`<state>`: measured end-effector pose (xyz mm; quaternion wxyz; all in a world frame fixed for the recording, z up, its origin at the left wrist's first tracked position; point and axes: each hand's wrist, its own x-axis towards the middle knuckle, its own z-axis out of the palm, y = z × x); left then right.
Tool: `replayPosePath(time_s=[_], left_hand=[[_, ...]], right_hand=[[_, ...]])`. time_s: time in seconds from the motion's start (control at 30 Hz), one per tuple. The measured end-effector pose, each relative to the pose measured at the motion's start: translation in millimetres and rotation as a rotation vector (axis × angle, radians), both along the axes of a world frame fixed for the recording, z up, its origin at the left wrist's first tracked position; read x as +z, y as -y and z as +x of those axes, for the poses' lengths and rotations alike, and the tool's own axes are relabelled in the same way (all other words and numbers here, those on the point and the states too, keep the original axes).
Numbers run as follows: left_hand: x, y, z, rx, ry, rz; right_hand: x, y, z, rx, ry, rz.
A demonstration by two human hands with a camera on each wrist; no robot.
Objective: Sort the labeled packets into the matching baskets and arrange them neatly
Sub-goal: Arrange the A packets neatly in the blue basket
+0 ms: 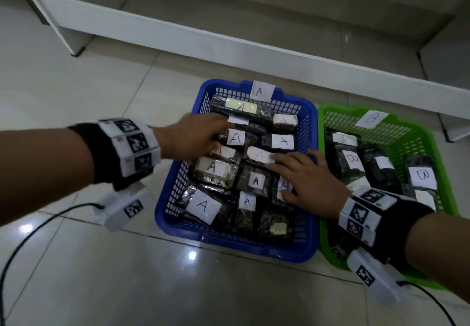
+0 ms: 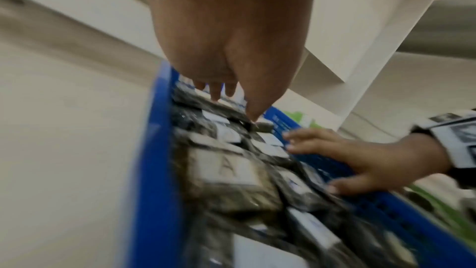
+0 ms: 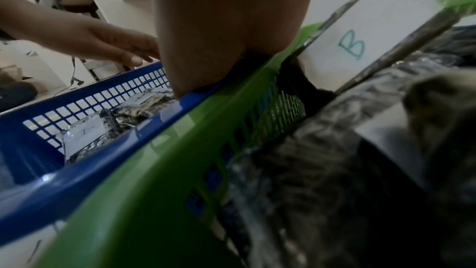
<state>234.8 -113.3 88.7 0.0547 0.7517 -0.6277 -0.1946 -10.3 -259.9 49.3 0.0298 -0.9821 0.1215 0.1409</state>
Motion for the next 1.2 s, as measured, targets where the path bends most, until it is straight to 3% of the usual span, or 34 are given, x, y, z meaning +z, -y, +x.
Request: replayPosePath(time_s=[0.07,0.17,0.27,0.4,0.7,0.87,1.0,1.2], left_hand=[[3.8,-7.1,22.6,0.026,0.125,0.022],[-4.4,-14.4,26.8,-0.124,0.296,0.112],[-16.2,-17.0,13.7,-0.188,0.327,0.202],[-30.2,-17.2,2.0,-0.128,0.37,0.187],[-41.5,-14.8,1.2,-0.048,0.31,0.159],[-44.3,-21.2,6.4,-0.101,0.27,0.088],[-42.9,-27.9,10.0,-0.167,0.202,-0.014],[-47.0,-40.1,6.6,-0.192,0.198,-0.13]], right_hand=[[-1.2,0.9,0.5,0.001,-0.037,-0.022],[-1.8,-1.6,3.4,-0.006,-0.06,-0.038],[0.9,-5.0,6.8,-0.017,-0.119,-0.054],[7.9,-7.2,10.9,-0.032,-0.157,-0.032],[21.8,-6.2,44.7,0.026,-0.24,0.005],[27.1,2.0,66.6,-0.155,-0.004,0.147],[9.7,0.5,75.8,-0.195,-0.033,0.271],[-6.7,-5.7,75.9,-0.121,0.053,0.106]])
